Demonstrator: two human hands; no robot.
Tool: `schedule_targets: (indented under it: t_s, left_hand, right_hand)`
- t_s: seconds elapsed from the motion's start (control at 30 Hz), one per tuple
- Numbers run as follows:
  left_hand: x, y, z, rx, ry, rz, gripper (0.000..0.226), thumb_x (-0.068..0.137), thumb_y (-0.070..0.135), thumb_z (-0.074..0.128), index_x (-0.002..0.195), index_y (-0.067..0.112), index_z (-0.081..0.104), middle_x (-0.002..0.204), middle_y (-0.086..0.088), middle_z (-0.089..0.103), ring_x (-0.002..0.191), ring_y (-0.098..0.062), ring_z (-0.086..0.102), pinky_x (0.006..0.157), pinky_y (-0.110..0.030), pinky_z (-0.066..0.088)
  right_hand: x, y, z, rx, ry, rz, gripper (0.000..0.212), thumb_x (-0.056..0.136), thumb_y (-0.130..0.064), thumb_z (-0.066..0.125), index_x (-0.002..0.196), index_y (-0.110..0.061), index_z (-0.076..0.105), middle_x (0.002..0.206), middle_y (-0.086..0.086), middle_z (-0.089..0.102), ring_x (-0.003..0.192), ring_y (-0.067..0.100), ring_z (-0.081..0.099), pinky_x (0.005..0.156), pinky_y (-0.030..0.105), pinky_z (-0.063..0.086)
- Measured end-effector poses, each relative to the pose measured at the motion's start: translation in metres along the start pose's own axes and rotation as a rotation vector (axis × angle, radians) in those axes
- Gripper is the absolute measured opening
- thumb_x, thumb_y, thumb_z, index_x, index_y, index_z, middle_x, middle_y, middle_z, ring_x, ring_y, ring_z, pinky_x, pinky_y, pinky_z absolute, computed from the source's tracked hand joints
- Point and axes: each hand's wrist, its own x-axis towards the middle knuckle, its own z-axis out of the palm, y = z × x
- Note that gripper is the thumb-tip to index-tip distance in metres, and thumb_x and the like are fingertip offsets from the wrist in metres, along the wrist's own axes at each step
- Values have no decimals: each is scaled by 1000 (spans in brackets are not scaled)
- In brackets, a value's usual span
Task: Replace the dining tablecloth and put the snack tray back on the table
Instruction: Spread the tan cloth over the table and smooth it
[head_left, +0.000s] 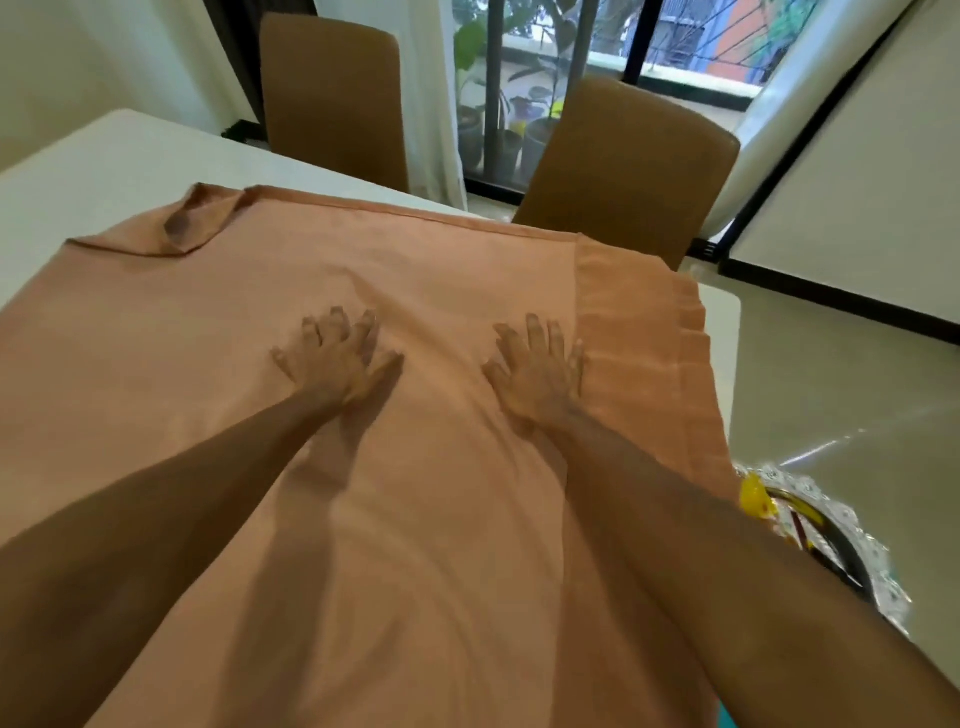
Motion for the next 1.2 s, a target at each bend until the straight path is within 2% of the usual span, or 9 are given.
schedule_targets:
  t_s: [0.07, 0.13, 0.2, 0.3, 0.6, 0.8, 1.2]
  left_hand:
    - [26, 8, 12, -37, -22, -69, 80, 85, 84, 16, 154, 47, 2, 167, 2, -7, 150, -41, -5, 107, -79, 3]
    - [40, 15, 24, -15, 14, -104, 80, 82, 87, 9, 153, 49, 0, 167, 3, -7, 149, -44, -5, 104, -80, 0]
    - [54, 20, 31, -11, 32, -127, 81, 79, 88, 4, 151, 51, -2, 167, 5, -5, 149, -44, -4, 102, -79, -2]
    - [66, 22, 35, -33, 53, -138, 83, 76, 91, 0, 150, 53, -4, 167, 6, -3, 148, -45, -4, 102, -79, -4]
    - [118, 90, 37, 2, 71, -13, 81, 75, 92, 2, 149, 56, 2, 166, 8, 1, 148, -44, -3, 101, -80, -3]
    - [137, 145, 35, 45, 53, 118, 81, 76, 90, 1, 149, 56, -2, 166, 6, -2, 148, -45, -4, 101, -81, -2]
    - [159, 199, 28, 83, 27, 167, 81, 76, 89, 3, 149, 55, -2, 166, 8, -5, 148, -45, -6, 101, -82, 0]
  right_hand:
    - [34, 9, 8, 11, -59, 18, 64, 95, -71, 23, 154, -49, 16, 170, -2, -3, 155, 28, -9, 118, 60, -14]
    - [50, 18, 16, -37, -10, 34, 69, 90, -78, 16, 154, -50, 15, 170, -3, -2, 155, 27, -7, 116, 59, -19]
    - [62, 22, 18, -46, 69, 68, 73, 87, -81, 16, 153, -50, 18, 170, -4, 2, 155, 25, -3, 115, 57, -20]
    - [70, 22, 14, -9, 82, 83, 74, 87, -80, 18, 153, -49, 20, 170, -3, 4, 155, 24, 0, 116, 58, -18]
    - [89, 93, -10, 4, 150, 228, 73, 88, -78, 21, 154, -46, 22, 170, -1, 5, 155, 23, -1, 117, 53, -18]
    - [82, 138, -29, -4, 177, 315, 72, 91, -77, 22, 156, -44, 20, 170, -1, 5, 156, 25, 1, 119, 55, -14]
    - [100, 185, -44, -42, 169, 376, 76, 89, -81, 20, 156, -45, 19, 170, -1, 4, 156, 26, 1, 120, 56, -11]
